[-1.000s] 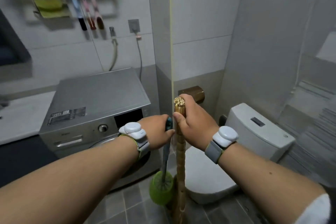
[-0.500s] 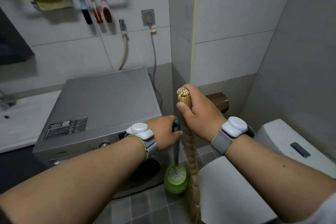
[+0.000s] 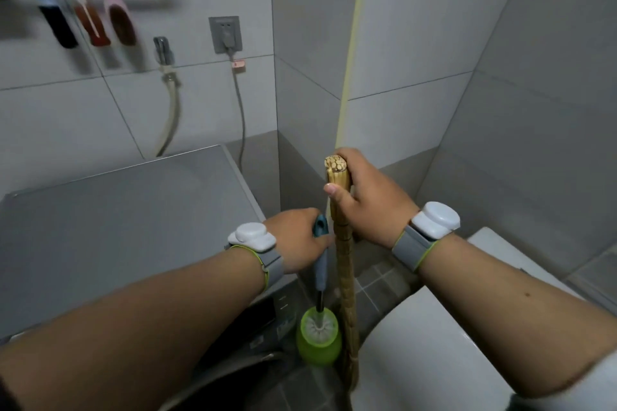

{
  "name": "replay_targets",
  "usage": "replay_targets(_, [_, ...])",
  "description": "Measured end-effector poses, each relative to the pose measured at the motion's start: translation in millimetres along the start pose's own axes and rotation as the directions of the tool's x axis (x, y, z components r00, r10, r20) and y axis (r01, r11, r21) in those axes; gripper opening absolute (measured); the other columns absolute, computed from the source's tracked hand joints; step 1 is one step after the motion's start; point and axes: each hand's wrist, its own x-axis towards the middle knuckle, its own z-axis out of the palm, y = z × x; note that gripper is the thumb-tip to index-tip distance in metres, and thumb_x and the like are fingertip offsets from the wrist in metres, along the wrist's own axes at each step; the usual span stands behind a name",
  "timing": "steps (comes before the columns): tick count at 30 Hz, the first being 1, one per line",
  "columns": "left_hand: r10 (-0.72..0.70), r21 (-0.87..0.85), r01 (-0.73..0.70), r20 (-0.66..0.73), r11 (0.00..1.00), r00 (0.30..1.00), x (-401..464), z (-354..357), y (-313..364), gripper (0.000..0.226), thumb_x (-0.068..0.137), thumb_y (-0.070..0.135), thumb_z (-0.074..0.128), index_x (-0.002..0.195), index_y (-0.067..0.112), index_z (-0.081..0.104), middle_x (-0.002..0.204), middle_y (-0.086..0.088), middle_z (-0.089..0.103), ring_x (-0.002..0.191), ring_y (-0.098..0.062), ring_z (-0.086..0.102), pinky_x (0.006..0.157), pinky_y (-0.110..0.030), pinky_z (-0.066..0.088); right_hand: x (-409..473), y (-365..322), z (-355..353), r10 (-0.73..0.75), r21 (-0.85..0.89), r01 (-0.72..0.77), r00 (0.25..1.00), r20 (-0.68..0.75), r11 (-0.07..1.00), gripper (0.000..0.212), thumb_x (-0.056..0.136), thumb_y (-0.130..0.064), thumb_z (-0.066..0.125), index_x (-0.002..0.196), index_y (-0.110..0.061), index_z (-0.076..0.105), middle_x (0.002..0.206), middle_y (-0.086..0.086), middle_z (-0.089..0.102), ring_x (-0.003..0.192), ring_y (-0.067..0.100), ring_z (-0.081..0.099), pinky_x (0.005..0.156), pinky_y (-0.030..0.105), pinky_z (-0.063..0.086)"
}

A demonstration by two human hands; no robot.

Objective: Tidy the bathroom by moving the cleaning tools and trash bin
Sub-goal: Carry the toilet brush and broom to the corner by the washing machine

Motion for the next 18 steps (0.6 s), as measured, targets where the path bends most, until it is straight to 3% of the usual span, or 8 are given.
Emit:
replay_targets(7, [0.04, -0.05, -0.038, 0.046, 0.998, 0.998, 53, 4, -35, 0.022, 0.089, 0.052, 0.052, 0.096, 0.031, 0.052, 0.086, 0.01, 0.058, 0.078, -0.013, 0.055, 0.063, -0.027, 0.039, 54, 30, 19, 0.056, -0.04, -0.054, 0.996, 0.063, 0.998, 0.029, 0.094, -0.036, 0.055, 0.118, -0.028, 0.041, 0.098, -0.003, 0.059, 0.085, 0.021, 0.058, 0.073, 0.033, 0.048])
replay_targets(10, [-0.004, -0.061, 0.01, 0.097, 0.998, 0.995, 91, 16, -52, 0.019, 0.091, 0.049, 0.053, 0.094, 0.03, 0.051, 0.083, 0.01, 0.053, 0.077, -0.013, 0.054, 0.059, -0.022, 0.035, 83, 51, 41, 0.031, -0.042, -0.026, 0.992, 0.122, 0.999, 0.024, 0.095, -0.035, 0.055, 0.115, -0.026, 0.045, 0.098, -0.004, 0.058, 0.083, 0.017, 0.056, 0.069, 0.03, 0.042])
replay_targets(13, [-0.029, -0.034, 0.033, 0.129, 0.999, 0.991, 113, 27, -67, 0.021, 0.09, 0.047, 0.053, 0.099, 0.028, 0.055, 0.093, 0.006, 0.061, 0.09, -0.02, 0.063, 0.074, -0.028, 0.045, 105, 72, 64, -0.012, -0.041, 0.019, 0.986, 0.165, 0.999, 0.025, 0.094, -0.036, 0.056, 0.113, -0.025, 0.046, 0.102, -0.004, 0.058, 0.088, 0.019, 0.058, 0.076, 0.033, 0.045])
replay_targets(16, [-0.087, 0.0, 0.087, 0.137, 0.996, 0.987, 136, 37, -83, 0.033, 0.091, 0.047, 0.052, 0.117, 0.028, 0.06, 0.111, 0.002, 0.067, 0.102, -0.024, 0.064, 0.077, -0.025, 0.043, 135, 102, 98, 0.015, -0.048, -0.002, 0.967, 0.254, 0.999, 0.036, 0.095, -0.04, 0.054, 0.125, -0.023, 0.043, 0.114, 0.003, 0.059, 0.098, 0.023, 0.06, 0.087, 0.039, 0.049])
replay_targets(18, [-0.144, 0.031, 0.141, 0.154, 0.99, 0.978, 154, 47, -97, 0.032, 0.09, 0.048, 0.053, 0.113, 0.028, 0.06, 0.109, 0.001, 0.067, 0.102, -0.024, 0.065, 0.077, -0.024, 0.043, 159, 123, 122, 0.064, -0.054, -0.048, 0.93, 0.362, 0.997, 0.05, 0.097, -0.04, 0.052, 0.14, -0.018, 0.038, 0.131, 0.008, 0.055, 0.11, 0.024, 0.057, 0.094, 0.037, 0.044])
